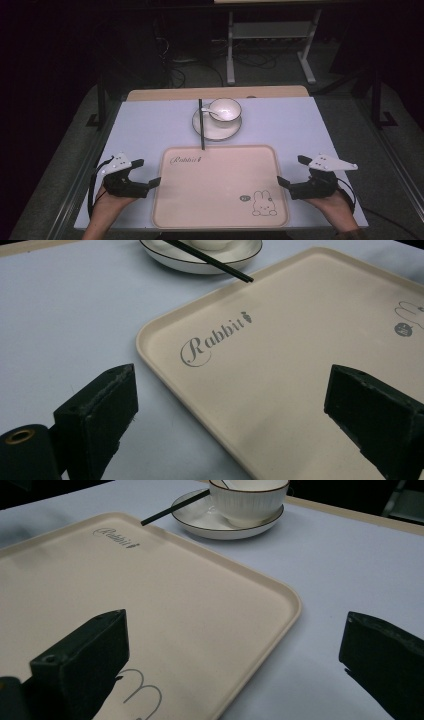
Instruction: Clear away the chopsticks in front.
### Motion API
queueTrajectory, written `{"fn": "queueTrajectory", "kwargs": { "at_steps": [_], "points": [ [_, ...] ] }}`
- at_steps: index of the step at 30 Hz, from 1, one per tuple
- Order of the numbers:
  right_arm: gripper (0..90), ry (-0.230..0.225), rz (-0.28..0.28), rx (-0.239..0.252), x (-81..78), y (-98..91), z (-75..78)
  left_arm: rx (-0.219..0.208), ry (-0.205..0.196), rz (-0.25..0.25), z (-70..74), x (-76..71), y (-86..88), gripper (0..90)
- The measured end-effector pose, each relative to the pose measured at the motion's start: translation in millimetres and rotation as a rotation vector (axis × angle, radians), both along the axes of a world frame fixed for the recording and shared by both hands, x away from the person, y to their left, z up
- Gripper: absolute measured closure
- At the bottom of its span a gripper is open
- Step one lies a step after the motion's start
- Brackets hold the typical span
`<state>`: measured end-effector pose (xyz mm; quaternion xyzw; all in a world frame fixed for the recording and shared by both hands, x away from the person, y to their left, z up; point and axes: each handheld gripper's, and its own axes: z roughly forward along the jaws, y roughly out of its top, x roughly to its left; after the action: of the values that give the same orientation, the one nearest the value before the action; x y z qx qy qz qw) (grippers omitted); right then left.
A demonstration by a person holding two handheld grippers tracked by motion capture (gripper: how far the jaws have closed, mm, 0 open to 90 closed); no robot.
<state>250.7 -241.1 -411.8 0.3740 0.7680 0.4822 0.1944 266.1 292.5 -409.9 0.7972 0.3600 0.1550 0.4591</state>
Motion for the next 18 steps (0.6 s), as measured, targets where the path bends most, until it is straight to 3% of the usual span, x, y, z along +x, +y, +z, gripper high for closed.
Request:
{"fn": "queueTrajectory", "kwargs": {
  "at_steps": [18],
  "points": [
    [0.0, -0.015, -0.003, 0.007, -0.7, -1.0, 2.1, 0.028, 0.022, -0.019, 4.3, 14.2, -18.3, 6.2]
  ]
}}
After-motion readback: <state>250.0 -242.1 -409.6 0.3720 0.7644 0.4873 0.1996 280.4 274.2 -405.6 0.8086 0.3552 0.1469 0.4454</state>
